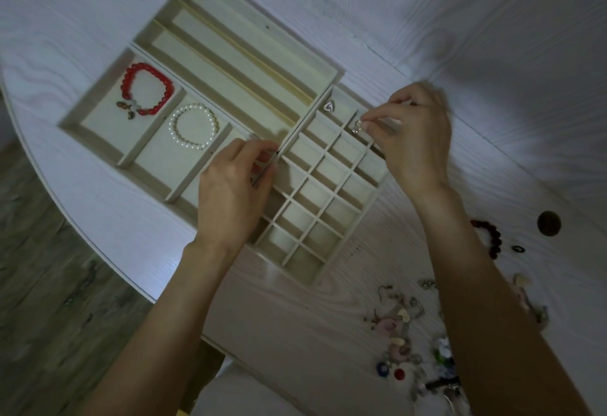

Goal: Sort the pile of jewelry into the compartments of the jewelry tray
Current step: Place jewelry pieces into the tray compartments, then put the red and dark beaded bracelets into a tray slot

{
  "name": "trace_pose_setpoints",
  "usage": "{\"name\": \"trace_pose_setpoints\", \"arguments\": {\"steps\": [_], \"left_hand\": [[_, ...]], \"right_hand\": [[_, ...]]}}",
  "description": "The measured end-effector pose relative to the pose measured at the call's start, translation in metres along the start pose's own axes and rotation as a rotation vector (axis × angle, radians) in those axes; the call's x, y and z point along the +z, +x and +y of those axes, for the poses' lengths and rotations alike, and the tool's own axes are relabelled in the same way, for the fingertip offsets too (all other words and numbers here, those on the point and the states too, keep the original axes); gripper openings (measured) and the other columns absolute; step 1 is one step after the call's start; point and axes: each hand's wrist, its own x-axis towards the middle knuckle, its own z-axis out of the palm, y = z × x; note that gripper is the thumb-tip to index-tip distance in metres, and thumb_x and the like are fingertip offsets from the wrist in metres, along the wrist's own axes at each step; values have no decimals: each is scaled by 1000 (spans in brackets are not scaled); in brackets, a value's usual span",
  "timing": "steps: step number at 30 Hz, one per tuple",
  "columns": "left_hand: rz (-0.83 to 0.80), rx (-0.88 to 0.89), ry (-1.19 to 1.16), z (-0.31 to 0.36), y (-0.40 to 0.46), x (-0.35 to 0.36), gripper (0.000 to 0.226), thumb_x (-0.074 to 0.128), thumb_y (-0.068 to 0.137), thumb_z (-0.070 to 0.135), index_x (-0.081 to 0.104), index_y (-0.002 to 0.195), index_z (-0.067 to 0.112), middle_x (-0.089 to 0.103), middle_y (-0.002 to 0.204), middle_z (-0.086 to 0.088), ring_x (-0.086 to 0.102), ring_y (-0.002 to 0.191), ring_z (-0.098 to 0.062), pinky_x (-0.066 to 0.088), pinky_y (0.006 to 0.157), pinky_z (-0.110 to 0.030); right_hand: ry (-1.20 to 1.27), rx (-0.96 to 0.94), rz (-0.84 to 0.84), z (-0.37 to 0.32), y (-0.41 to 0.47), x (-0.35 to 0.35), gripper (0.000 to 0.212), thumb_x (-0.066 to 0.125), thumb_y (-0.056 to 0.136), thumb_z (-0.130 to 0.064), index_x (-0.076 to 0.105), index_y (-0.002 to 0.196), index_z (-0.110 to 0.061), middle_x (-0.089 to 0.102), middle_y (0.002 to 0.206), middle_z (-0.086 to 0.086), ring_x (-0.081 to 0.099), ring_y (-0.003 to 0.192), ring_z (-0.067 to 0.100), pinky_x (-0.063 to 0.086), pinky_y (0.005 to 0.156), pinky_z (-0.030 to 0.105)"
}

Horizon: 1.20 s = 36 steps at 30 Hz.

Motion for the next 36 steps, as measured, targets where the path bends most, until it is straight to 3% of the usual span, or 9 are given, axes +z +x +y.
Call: {"name": "trace_pose_setpoints", "arguments": {"steps": [4, 7, 11, 13, 19, 23, 28, 32, 36], "left_hand": [[28, 43, 54, 2, -6, -3, 22, 66, 89, 17, 67, 110, 9, 64, 97, -9, 60, 80, -21, 45, 73, -26], [68, 198, 60, 27, -15, 2, 23, 62, 92, 20, 67, 109, 6, 62, 95, -13, 57, 83, -25, 39, 76, -24], [-121, 482, -195, 89, -27, 31, 20, 56, 94, 16, 67, 109, 7, 63, 97, -9, 60, 83, -19, 48, 73, -26], [-270, 514, -288, 127, -32, 60, 22, 58, 93, 17, 65, 112, 10, 63, 99, -6, 61, 80, -14, 49, 69, -24], [-500, 358, -43, 179, -28, 136, 29, 60, 89, 19, 58, 115, 5, 60, 108, -12, 61, 91, -27, 44, 70, -32], [-531, 298, 53, 181, -30, 149, 23, 55, 92, 19, 58, 110, 6, 61, 106, -11, 59, 91, -25, 39, 70, -28], [-597, 178, -268, 159, -33, 123, 17, 54, 94, 13, 65, 107, 8, 55, 97, -2, 55, 86, -15, 41, 77, -21], [-633, -62, -695, 139, -48, 71, 9, 51, 97, 13, 58, 98, 7, 58, 93, 0, 60, 80, -7, 50, 77, -23], [-426, -343, -888, 103, -52, 5, 15, 53, 95, 11, 62, 106, 5, 62, 87, -2, 63, 77, -10, 53, 70, -22]], "right_hand": [[25, 46, 100, 15, -34, -33, 9, 71, 80, -22, 74, 88, -18, 60, 97, 1, 50, 97, 21, 29, 76, 15], [-36, 134, 188, 46, -85, -67, 13, 69, 80, -19, 73, 92, -14, 66, 94, 7, 53, 94, 28, 31, 76, 20], [-199, 296, 173, 97, -133, -85, 23, 62, 85, -28, 70, 96, -9, 68, 87, 11, 49, 87, 28, 35, 75, 30], [-249, 367, 106, 116, -148, -94, 32, 60, 85, -35, 67, 101, -8, 67, 87, 11, 48, 88, 30, 32, 76, 30], [-186, 518, 18, 121, -151, -82, 32, 68, 80, -36, 64, 97, -9, 65, 89, 9, 49, 93, 30, 42, 75, 38], [-227, 456, -37, 124, -156, -74, 22, 62, 84, -25, 62, 93, -5, 59, 97, 14, 45, 93, 31, 34, 75, 35], [86, 445, -31, 101, -162, -95, 17, 50, 93, -22, 55, 99, -7, 58, 87, 7, 52, 82, 25, 38, 61, 33], [311, 392, -104, 57, -157, -103, 11, 51, 95, -23, 53, 101, -13, 68, 83, 5, 64, 75, 18, 53, 70, 41], [533, 369, -233, 1, -124, -77, 6, 55, 94, -18, 57, 99, -15, 65, 71, -6, 62, 55, 6, 52, 54, 26]]}}
